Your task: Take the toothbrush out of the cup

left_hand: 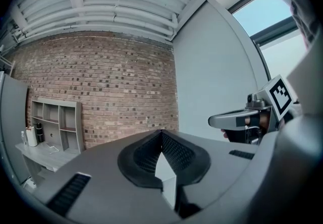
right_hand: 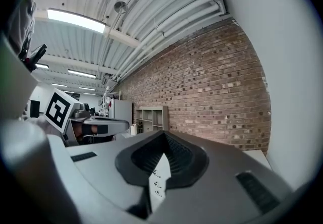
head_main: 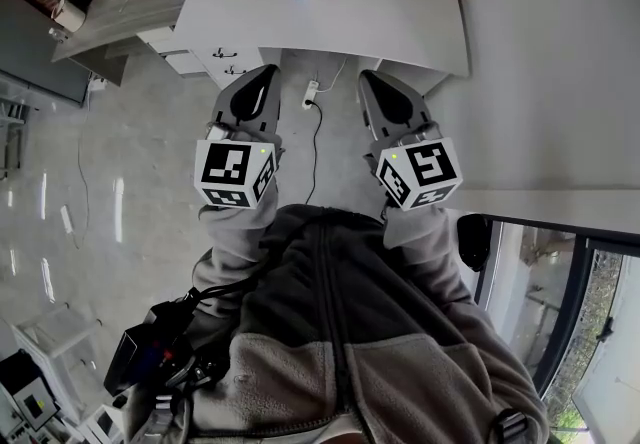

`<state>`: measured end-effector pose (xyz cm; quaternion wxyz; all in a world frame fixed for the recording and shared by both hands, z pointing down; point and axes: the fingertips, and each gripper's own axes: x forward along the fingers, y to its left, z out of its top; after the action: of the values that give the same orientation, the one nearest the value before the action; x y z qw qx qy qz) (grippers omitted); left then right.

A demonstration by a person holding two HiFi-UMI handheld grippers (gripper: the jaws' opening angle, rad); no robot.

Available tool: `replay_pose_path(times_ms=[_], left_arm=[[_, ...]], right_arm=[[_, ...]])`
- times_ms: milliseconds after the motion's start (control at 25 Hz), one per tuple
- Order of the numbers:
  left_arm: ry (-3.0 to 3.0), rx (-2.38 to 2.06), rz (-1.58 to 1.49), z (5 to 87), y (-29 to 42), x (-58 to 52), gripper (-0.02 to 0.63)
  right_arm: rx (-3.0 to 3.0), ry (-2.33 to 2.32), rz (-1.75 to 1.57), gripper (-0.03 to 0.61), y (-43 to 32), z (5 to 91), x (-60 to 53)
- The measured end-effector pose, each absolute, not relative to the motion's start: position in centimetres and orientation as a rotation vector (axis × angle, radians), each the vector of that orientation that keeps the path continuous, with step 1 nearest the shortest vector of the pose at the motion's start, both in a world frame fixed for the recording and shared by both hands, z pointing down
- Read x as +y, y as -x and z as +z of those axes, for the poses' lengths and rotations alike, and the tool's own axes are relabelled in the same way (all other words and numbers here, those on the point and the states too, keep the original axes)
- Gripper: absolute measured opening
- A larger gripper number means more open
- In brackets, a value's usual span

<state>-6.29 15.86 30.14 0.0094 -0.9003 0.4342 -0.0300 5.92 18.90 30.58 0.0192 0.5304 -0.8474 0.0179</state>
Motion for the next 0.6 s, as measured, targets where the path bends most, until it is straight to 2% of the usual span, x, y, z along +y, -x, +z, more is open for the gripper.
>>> replay_pose_path(times_ms=[600], left_arm=[[2.853,1.372,-0.140,33.5,11.9,16.3,0.003]], right_arm=[[-2.604,-1.713,0.230,-0.006,-2.9,34.3,19.3]])
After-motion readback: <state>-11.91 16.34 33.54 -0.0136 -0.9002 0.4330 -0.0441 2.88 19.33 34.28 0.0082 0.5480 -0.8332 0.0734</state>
